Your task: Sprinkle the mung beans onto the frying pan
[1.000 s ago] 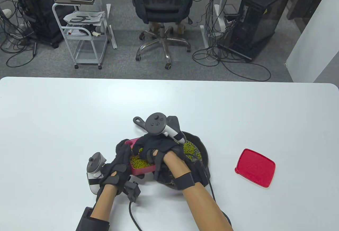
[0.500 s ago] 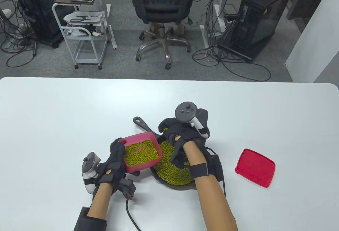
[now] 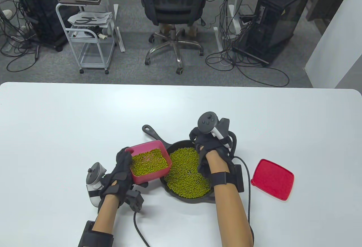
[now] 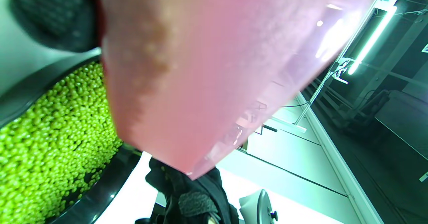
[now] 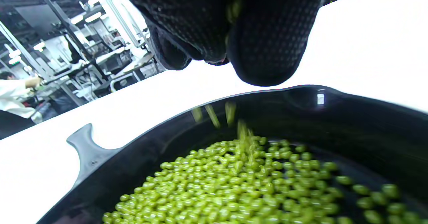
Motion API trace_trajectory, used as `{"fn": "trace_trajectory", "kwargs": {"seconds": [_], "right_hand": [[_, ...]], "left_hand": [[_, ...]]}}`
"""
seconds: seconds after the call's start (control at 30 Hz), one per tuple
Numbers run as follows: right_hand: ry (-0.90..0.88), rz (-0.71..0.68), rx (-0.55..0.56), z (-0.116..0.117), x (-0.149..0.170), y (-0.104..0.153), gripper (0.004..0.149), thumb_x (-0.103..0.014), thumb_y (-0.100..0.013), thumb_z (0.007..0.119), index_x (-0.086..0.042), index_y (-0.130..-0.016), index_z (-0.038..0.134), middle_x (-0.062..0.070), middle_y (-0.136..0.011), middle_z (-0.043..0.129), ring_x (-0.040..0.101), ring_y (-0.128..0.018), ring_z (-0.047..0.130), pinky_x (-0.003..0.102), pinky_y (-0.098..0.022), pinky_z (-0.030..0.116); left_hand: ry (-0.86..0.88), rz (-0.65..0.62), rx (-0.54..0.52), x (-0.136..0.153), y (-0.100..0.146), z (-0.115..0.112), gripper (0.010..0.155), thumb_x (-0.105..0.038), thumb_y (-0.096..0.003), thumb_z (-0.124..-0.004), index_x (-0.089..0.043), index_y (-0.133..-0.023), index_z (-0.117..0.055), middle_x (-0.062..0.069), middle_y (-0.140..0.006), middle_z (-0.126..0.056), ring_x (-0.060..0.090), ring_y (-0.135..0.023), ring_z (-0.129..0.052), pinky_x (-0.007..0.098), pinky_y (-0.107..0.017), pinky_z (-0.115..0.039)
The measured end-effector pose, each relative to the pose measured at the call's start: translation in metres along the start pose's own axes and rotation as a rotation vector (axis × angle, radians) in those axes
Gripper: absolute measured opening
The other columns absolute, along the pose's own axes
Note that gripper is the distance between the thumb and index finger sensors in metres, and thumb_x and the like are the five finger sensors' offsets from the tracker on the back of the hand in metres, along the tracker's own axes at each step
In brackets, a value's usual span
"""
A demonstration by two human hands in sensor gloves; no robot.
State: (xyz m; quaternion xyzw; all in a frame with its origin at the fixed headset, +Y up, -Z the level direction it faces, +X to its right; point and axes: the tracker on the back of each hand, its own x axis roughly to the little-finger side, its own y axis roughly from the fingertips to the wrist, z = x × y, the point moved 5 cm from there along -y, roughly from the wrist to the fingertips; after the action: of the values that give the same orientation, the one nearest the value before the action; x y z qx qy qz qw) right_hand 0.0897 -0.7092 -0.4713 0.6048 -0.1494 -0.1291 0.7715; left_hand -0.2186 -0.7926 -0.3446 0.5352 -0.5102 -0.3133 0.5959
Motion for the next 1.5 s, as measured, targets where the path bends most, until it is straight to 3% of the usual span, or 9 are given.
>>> {"fn": "trace_trajectory", "kwargs": {"seconds": [0.33, 0.67, 0.97, 1.03, 1.17, 1.27, 1.5], "right_hand": [[0.147, -0.007, -0.112, 0.005, 0.021, 0.018, 0.037, -0.010, -0.049, 0.088, -0.021, -0.084, 0.085, 0.014, -0.094, 0.083, 0.044, -0.068, 0.091, 0.033, -0.040, 0.093], [0.265, 0.005, -0.316, 0.029, 0.028, 0.039, 0.037, -0.010, -0.051, 0.086, -0.021, -0.086, 0.084, 0.014, -0.093, 0.084, 0.044, -0.068, 0.091, 0.034, -0.040, 0.093], [0.127, -0.103, -0.368, 0.043, 0.001, 0.047, 0.039, -0.014, -0.051, 0.087, -0.021, -0.089, 0.082, 0.014, -0.095, 0.083, 0.045, -0.071, 0.090, 0.036, -0.043, 0.092], [0.084, -0.130, -0.384, 0.046, -0.006, 0.047, 0.042, -0.016, -0.051, 0.087, -0.021, -0.093, 0.079, 0.015, -0.100, 0.079, 0.047, -0.079, 0.086, 0.041, -0.049, 0.090], [0.084, -0.115, -0.448, 0.053, -0.008, 0.048, 0.053, -0.031, -0.055, 0.081, -0.020, -0.105, 0.066, 0.022, -0.113, 0.061, 0.054, -0.095, 0.067, 0.057, -0.060, 0.076], [0.036, -0.137, -0.452, 0.049, -0.011, 0.050, 0.059, -0.040, -0.056, 0.077, -0.021, -0.109, 0.059, 0.024, -0.117, 0.053, 0.056, -0.098, 0.059, 0.062, -0.061, 0.072], [-0.129, -0.325, -0.275, 0.003, -0.054, 0.078, 0.055, -0.039, -0.057, 0.077, -0.017, -0.106, 0.065, 0.025, -0.112, 0.061, 0.056, -0.092, 0.066, 0.057, -0.058, 0.075]], "left_hand": [[-0.006, -0.001, 0.005, 0.001, -0.001, 0.001, 0.076, -0.071, -0.0533, -0.051, -0.032, -0.109, -0.018, 0.022, -0.112, -0.040, 0.043, -0.070, -0.089, 0.046, -0.033, -0.091], [-0.007, -0.003, 0.019, 0.001, -0.001, -0.001, 0.076, -0.071, -0.0534, -0.051, -0.032, -0.109, -0.018, 0.022, -0.112, -0.040, 0.043, -0.070, -0.089, 0.046, -0.033, -0.091], [-0.008, -0.003, 0.020, 0.002, -0.001, -0.001, 0.076, -0.071, -0.0533, -0.051, -0.032, -0.109, -0.018, 0.022, -0.112, -0.040, 0.043, -0.070, -0.089, 0.046, -0.033, -0.091], [-0.009, -0.002, 0.020, 0.002, -0.001, -0.001, 0.076, -0.071, -0.0534, -0.052, -0.032, -0.109, -0.018, 0.022, -0.112, -0.040, 0.043, -0.070, -0.089, 0.046, -0.033, -0.091], [-0.009, -0.001, 0.020, 0.002, -0.001, -0.001, 0.076, -0.071, -0.0534, -0.051, -0.032, -0.109, -0.018, 0.022, -0.112, -0.040, 0.043, -0.070, -0.089, 0.046, -0.033, -0.091], [-0.012, -0.001, 0.021, 0.002, -0.001, -0.001, 0.076, -0.071, -0.0534, -0.052, -0.032, -0.109, -0.019, 0.022, -0.112, -0.040, 0.043, -0.070, -0.089, 0.046, -0.033, -0.091], [-0.044, -0.008, 0.025, 0.002, -0.002, -0.006, 0.076, -0.071, -0.0533, -0.052, -0.032, -0.109, -0.018, 0.022, -0.112, -0.040, 0.043, -0.070, -0.089, 0.046, -0.033, -0.091]]}}
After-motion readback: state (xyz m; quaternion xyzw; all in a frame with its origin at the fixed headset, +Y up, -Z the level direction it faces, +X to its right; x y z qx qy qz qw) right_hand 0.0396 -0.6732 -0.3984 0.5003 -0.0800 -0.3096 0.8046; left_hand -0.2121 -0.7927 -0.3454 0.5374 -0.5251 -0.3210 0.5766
